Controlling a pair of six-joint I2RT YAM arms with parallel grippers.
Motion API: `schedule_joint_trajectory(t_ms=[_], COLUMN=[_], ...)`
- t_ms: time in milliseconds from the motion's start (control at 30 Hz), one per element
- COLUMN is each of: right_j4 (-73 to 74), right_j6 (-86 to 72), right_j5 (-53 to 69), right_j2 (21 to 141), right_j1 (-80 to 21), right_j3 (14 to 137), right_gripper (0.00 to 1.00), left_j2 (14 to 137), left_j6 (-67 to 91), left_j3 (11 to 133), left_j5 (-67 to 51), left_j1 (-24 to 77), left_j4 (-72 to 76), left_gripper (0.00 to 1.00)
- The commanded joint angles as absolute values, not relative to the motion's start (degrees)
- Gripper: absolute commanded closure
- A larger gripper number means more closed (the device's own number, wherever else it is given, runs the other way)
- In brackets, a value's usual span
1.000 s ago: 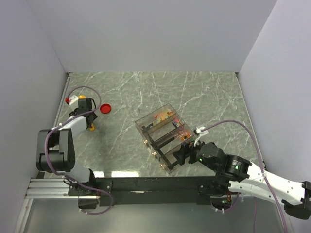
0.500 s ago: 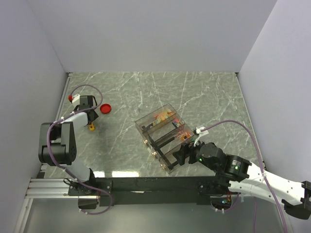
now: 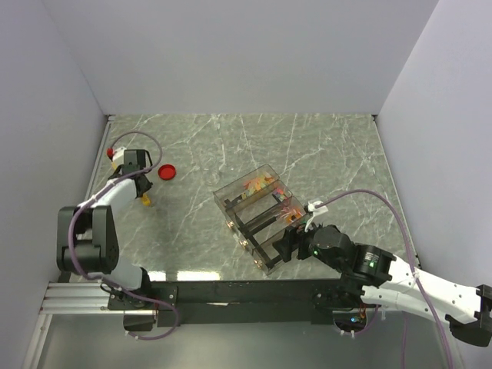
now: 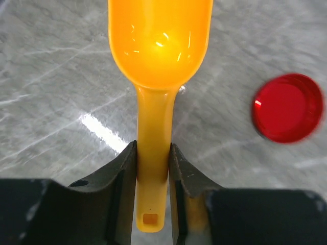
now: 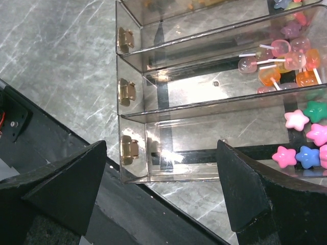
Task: Pack the candies
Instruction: Pick up the spatula from the center of the board, then scoop the fake candies from the storage box.
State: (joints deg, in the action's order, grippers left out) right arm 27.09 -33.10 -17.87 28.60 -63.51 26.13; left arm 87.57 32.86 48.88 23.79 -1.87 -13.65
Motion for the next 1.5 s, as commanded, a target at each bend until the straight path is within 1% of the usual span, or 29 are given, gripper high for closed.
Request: schedule_joint_trajectory(t_ms=[0, 133, 267, 400, 467, 567, 600, 700, 733, 767, 833, 967, 1067, 1200, 1467], right_j4=[25.40, 24.00, 23.82, 26.01, 26.98, 27.60, 27.68, 27.69, 27.77, 27.86, 27.69, 28.74, 28.48, 28.13, 25.23], right_j6=[-32.34, -32.08, -31.47, -29.36, -28.57, -26.90, -26.20, -24.79, -24.35, -23.91, -22.07, -19.52, -19.07, -19.16, -20.04], right_j5=[-17.67, -16.96, -16.17, -16.96, -17.05, -12.41, -8.30, -2.30, -0.55, 2.87, 5.78, 12.98, 16.07, 23.09, 34.97], right_j2=[29.70, 31.63, 34.62, 39.02, 40.34, 42.45, 43.41, 45.25, 45.79, 46.40, 48.59, 54.39, 58.44, 63.79, 71.27], right_j1=[-63.46, -63.54, -63.46, -63.02, -62.06, -56.80, -53.04, -46.43, -42.49, -40.80, -36.68, -31.13, -28.14, -25.15, -23.29], right_j3=[29.26, 31.72, 34.80, 39.55, 42.44, 45.61, 46.92, 49.30, 49.92, 50.70, 52.99, 57.47, 60.02, 62.92, 61.44], right_gripper=[0.07, 0.06, 0.06, 0.06, 0.06, 0.06, 0.06, 0.06, 0.06, 0.06, 0.06, 0.06, 0.06, 0.07, 0.12], left_j2=[80.78, 74.47, 68.65, 64.17, 61.80, 59.59, 58.98, 58.97, 59.06, 59.24, 59.41, 59.85, 60.90, 62.84, 66.18], left_j6=[29.45, 26.64, 24.70, 22.94, 20.75, 17.32, 16.62, 13.28, 11.62, 10.47, 7.67, 4.05, 1.59, -2.28, -6.59], left_j3=[52.64, 54.05, 54.66, 55.90, 55.99, 55.55, 55.29, 54.84, 54.67, 54.32, 53.70, 52.21, 52.21, 52.82, 54.14], left_j5=[25.49, 23.91, 20.31, 15.66, 10.92, 2.75, 0.81, -6.40, -7.29, -8.77, -9.75, -12.83, -14.15, -16.69, -18.89], left_j1=[-0.26, 3.86, 10.96, 17.65, 20.90, 25.03, 25.92, 29.17, 29.96, 31.62, 33.30, 37.78, 40.42, 42.10, 43.42], left_j4=[-16.17, -20.99, -24.60, -29.17, -30.75, -31.90, -31.99, -32.60, -32.69, -32.87, -32.61, -31.12, -30.24, -28.74, -27.60], left_gripper=[0.89, 0.90, 0.93, 0.95, 0.96, 0.97, 0.96, 0.98, 0.98, 0.98, 0.98, 0.99, 0.99, 0.99, 0.98])
